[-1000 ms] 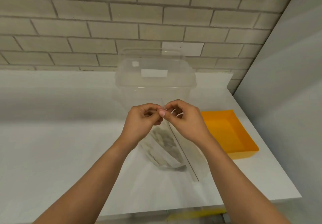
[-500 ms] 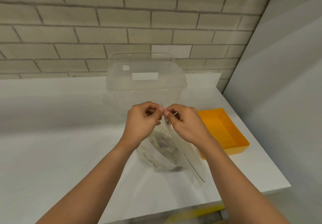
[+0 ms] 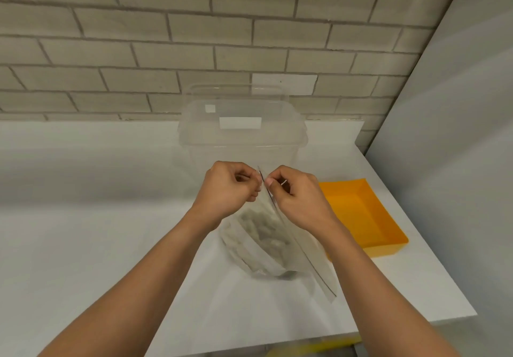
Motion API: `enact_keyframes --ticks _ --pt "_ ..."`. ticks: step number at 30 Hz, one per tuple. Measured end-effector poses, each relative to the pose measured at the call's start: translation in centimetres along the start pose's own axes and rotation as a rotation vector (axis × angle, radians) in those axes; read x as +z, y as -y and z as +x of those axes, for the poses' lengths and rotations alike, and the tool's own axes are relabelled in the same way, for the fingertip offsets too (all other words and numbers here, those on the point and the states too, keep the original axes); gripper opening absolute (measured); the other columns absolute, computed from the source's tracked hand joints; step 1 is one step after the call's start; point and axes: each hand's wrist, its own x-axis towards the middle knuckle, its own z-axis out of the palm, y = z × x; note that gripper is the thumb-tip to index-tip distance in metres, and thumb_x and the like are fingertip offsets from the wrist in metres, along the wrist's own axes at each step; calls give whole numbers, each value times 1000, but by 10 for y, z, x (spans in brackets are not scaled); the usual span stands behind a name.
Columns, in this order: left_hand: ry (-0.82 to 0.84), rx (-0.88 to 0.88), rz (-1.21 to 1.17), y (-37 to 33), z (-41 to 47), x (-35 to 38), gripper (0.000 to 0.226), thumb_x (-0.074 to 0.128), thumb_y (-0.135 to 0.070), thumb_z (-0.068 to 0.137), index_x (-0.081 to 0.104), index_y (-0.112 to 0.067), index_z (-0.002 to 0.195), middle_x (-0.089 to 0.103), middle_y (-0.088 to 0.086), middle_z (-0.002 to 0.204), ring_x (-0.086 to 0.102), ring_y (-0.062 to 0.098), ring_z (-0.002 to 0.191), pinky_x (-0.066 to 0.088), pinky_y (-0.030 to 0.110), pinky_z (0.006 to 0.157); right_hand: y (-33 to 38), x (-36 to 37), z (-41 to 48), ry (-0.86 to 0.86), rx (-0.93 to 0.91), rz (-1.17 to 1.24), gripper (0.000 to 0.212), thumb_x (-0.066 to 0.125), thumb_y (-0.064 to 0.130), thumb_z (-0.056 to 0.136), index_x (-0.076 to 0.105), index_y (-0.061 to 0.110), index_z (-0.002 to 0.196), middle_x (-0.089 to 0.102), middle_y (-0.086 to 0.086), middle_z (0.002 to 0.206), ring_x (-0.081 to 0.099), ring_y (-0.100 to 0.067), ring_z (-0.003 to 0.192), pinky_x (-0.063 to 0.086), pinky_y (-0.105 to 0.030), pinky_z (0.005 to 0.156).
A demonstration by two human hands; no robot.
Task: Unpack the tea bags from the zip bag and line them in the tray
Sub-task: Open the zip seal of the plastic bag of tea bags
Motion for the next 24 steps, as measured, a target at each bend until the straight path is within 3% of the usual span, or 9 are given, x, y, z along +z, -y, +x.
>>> enact_keyframes --ticks 3,6,9,12,15,18,20,24 --pt "-60 34 149 1 -1 0 9 75 -14 84 75 -17 76 75 2 67 74 19 65 63 28 67 1 10 0 -39 -62 -149 14 57 27 100 65 21 90 63 11 80 58 -13 70 52 -39 64" --pt "-100 78 244 1 0 3 13 81 -19 82 72 -19 72 72 0 62 69 11 60 45 12 50 6 22 -2 -75 -94 -277 12 54 26 100 61 19 93 63 7 87 60 -20 74 51 -39 63" --pt "-116 104 316 4 0 3 12 78 -14 78 71 -18 70 65 -6 54 61 2 54 42 8 52 5 29 -4 -165 -85 -386 13 51 23 101 56 16 92 61 2 88 60 -26 68 44 -35 55" --pt "-96 47 312 7 -1 0 8 76 -12 77 72 -16 72 68 -3 58 65 8 56 49 16 56 0 25 -4 -251 -77 -426 15 52 24 103 57 14 92 64 0 81 60 -26 62 38 -31 51" --pt "-77 -52 86 6 -2 2 8 75 -19 85 72 -14 80 68 3 70 69 17 66 59 26 57 4 20 -5 -205 -29 -267 16 52 29 105 61 17 98 64 7 73 59 -19 61 44 -33 54" --pt "-5 -129 -76 9 -7 6 27 78 -35 90 71 -9 87 68 6 79 68 17 69 61 31 58 6 13 -8 -165 70 -7 16 57 34 103 67 24 98 68 10 71 64 -9 65 52 -32 61" --pt "68 -147 -100 14 -13 11 26 77 -33 91 73 -8 88 72 8 83 69 15 70 63 34 61 5 8 -14 -128 114 124 13 60 34 101 70 27 99 72 11 74 68 -8 72 56 -34 69" --pt "83 -114 -132 24 -20 16 12 77 -21 91 76 -9 88 76 8 79 71 14 69 60 29 61 1 0 -36 -25 140 143 18 70 36 95 71 28 111 74 16 89 67 0 86 47 -13 69"
